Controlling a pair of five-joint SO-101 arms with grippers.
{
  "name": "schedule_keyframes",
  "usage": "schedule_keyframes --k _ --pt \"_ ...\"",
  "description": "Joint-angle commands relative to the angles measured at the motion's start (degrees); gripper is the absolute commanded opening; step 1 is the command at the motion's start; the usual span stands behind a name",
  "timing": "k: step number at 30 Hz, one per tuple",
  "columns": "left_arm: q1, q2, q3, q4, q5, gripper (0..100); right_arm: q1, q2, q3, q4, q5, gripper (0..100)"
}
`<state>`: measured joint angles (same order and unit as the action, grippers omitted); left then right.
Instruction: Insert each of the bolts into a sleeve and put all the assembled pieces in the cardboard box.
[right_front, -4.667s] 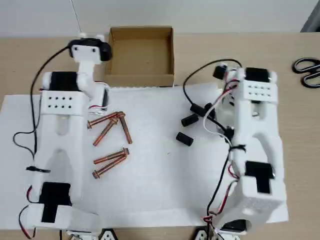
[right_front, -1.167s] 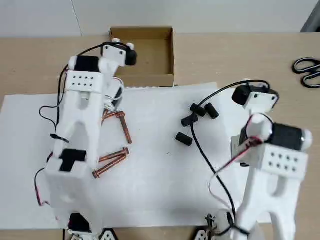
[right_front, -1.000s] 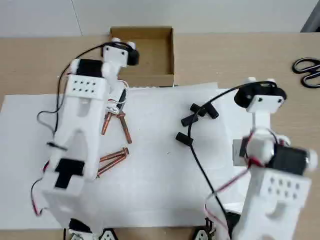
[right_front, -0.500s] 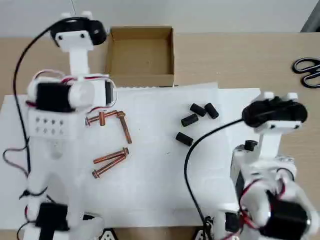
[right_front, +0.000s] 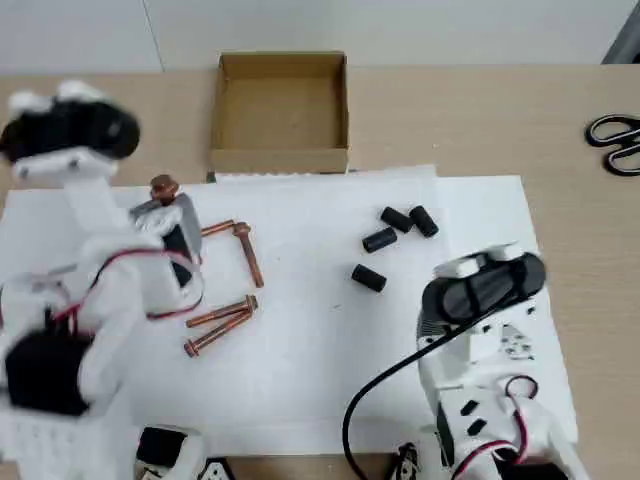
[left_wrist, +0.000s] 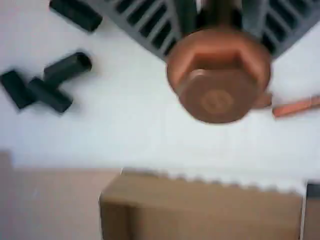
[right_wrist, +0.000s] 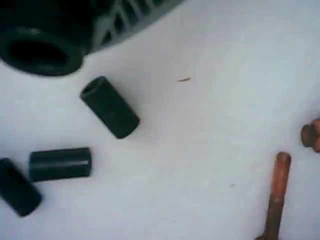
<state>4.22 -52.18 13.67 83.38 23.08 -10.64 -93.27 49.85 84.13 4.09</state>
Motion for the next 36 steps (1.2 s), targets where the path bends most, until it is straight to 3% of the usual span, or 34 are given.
schedule_keyframes --k 1,12,28,36 --pt "-0.35 -11.08 10.95 -9.23 1.93 1 -2.24 -3.91 5.54 -5.14 -0.44 0.2" --pt "-0.09 -36.92 38.02 -25.93 5.63 1 -14.29 -9.01 21.63 -20.79 -0.44 0.2" --pt "0.35 -51.34 53.32 -26.81 10.73 1 -28.00 -10.68 34.11 -40.57 0.18 0.2" --pt "10.11 -51.96 58.51 -34.29 9.67 1 -30.29 -10.68 39.91 -52.26 5.71 0.2"
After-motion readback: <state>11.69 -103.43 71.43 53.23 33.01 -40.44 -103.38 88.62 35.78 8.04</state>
